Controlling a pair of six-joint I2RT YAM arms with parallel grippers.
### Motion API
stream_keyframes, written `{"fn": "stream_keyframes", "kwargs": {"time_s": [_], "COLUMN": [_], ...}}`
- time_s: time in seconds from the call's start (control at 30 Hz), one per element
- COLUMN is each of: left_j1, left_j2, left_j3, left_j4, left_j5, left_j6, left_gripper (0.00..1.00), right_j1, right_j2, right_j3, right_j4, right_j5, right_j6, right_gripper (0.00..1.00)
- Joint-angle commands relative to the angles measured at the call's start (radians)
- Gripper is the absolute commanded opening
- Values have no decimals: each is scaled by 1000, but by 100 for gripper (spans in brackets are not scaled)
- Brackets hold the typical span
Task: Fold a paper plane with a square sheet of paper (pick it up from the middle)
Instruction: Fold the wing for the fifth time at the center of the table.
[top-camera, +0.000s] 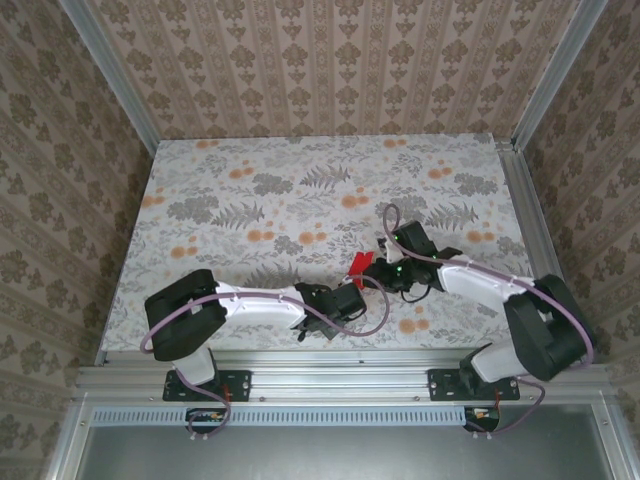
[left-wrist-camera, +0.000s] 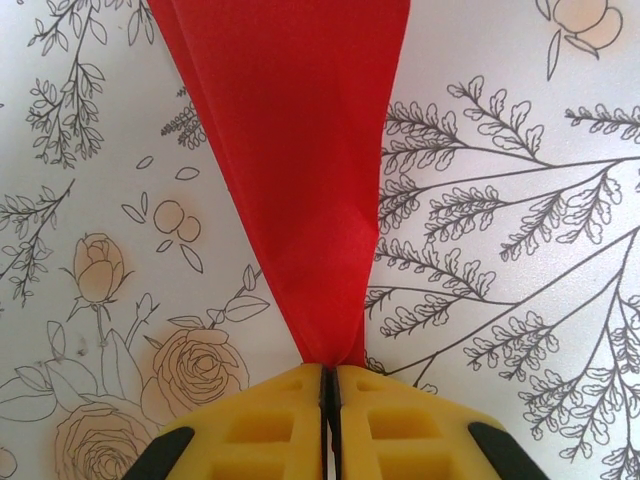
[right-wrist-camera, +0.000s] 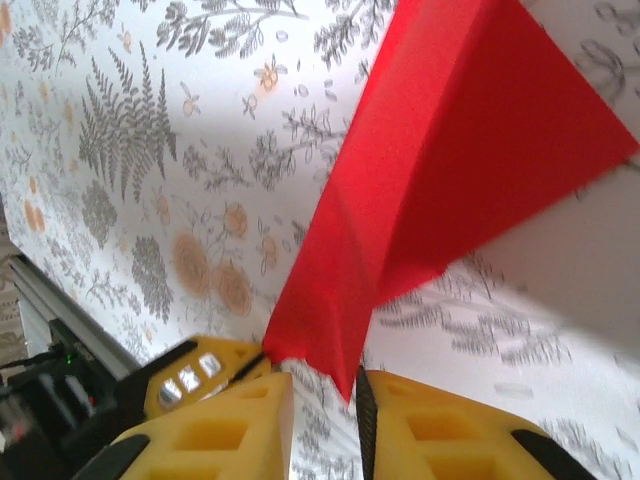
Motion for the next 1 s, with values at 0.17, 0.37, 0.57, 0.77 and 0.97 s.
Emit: {"fn": "stream_keyframes", "kwargs": {"time_s": [0.17,0.37,0.57,0.77,0.97], "left_j1": [20,19,20,20,23], "left_j2": [29,30,15,18,18], "left_j3": [-54,-59,-73,-84,-89], "left_j4": [-37,-20,-8,2,8], "left_j5": [58,69,75,84,92], "left_j6": [21,21,23,35,47], "left_gripper": [11,11,11,10,10], "right_j1": [-8,-2,-2,-8,-8], "right_j2": [-156,-12,149,248,328], "right_j3": [-102,-91,-49,-14,25], "right_j4": [102,298,383,417,425], "right_j5": [-120,-123,-127,-116,-113], "right_j6": [171,231,226,202,183], "right_gripper": [11,8,6,6,5]}}
